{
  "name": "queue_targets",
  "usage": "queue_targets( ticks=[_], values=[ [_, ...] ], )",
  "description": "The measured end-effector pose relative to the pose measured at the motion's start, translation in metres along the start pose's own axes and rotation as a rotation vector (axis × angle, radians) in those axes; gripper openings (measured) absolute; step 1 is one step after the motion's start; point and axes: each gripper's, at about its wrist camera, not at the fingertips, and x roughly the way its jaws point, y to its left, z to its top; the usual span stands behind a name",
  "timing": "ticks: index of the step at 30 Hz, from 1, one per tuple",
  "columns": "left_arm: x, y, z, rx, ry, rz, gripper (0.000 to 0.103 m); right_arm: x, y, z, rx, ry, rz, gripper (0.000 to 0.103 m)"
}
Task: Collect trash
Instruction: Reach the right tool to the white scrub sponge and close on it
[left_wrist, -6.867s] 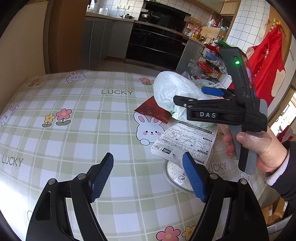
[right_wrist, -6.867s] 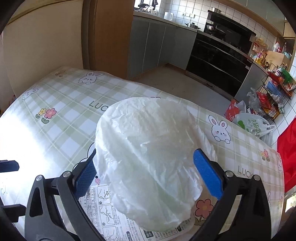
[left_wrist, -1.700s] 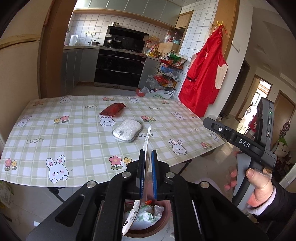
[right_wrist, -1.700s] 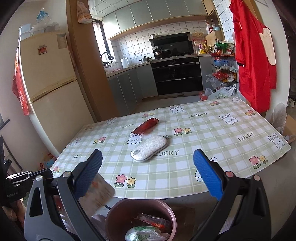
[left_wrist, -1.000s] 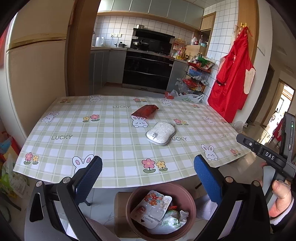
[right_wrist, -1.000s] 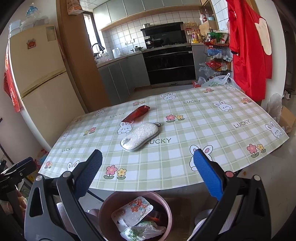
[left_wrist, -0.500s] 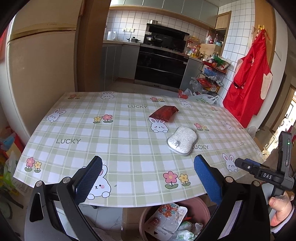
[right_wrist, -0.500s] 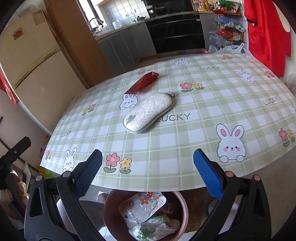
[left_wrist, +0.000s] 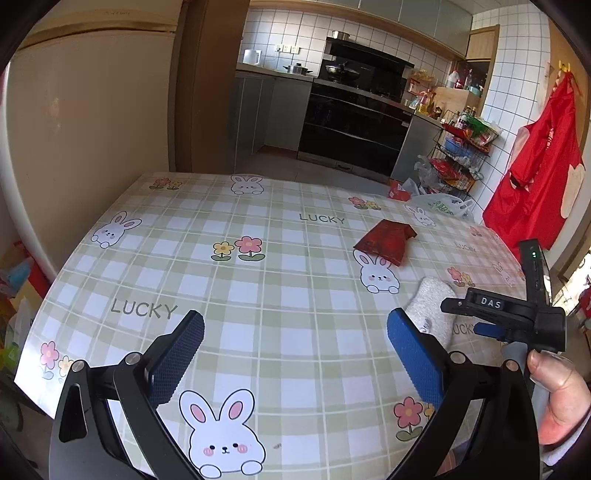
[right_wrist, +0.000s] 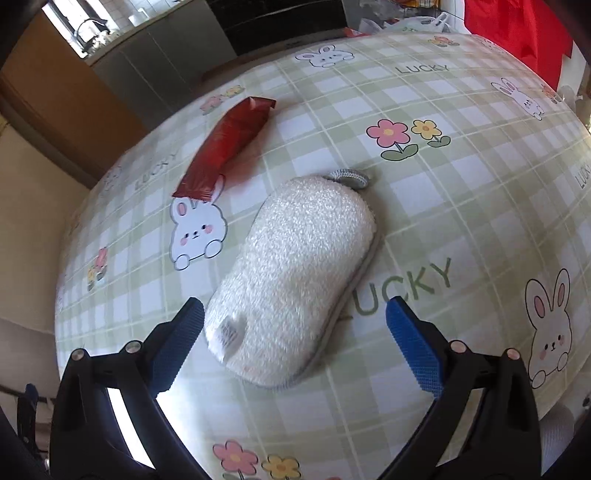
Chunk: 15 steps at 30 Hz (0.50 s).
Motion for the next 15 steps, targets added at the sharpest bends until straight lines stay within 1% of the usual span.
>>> queue_targets(
  ticks=[2, 5, 9, 11, 15],
  values=[
    [0.009, 0.007, 0.003, -0.008, 0.001, 0.007, 0.097, 0.017, 0.005, 0.008, 0.028, 0.025, -0.066, 0.097],
    [0.022, 0.015, 0.005, -0.01, 0.012, 0.015, 0.097, 0.033, 0.011, 0.017, 0.062, 0.039, -0.12, 0.098],
    [0.036, 0.021, 0.003, -0.011, 0.027, 0.013, 0.097, 0.042, 0.025, 0.024, 0.037, 0.025, -0.182, 0.098],
    [0.041, 0.024, 0.001, -0.018, 0.036, 0.012, 0.097, 0.047, 0.034, 0.025, -0.013, 0.028, -0.219, 0.098],
    [0.045, 0.026, -0.001, -0.026, 0.041, 0.008, 0.097, 0.048, 0.04, 0.021, -0.114, 0.021, -0.191, 0.098]
  ],
)
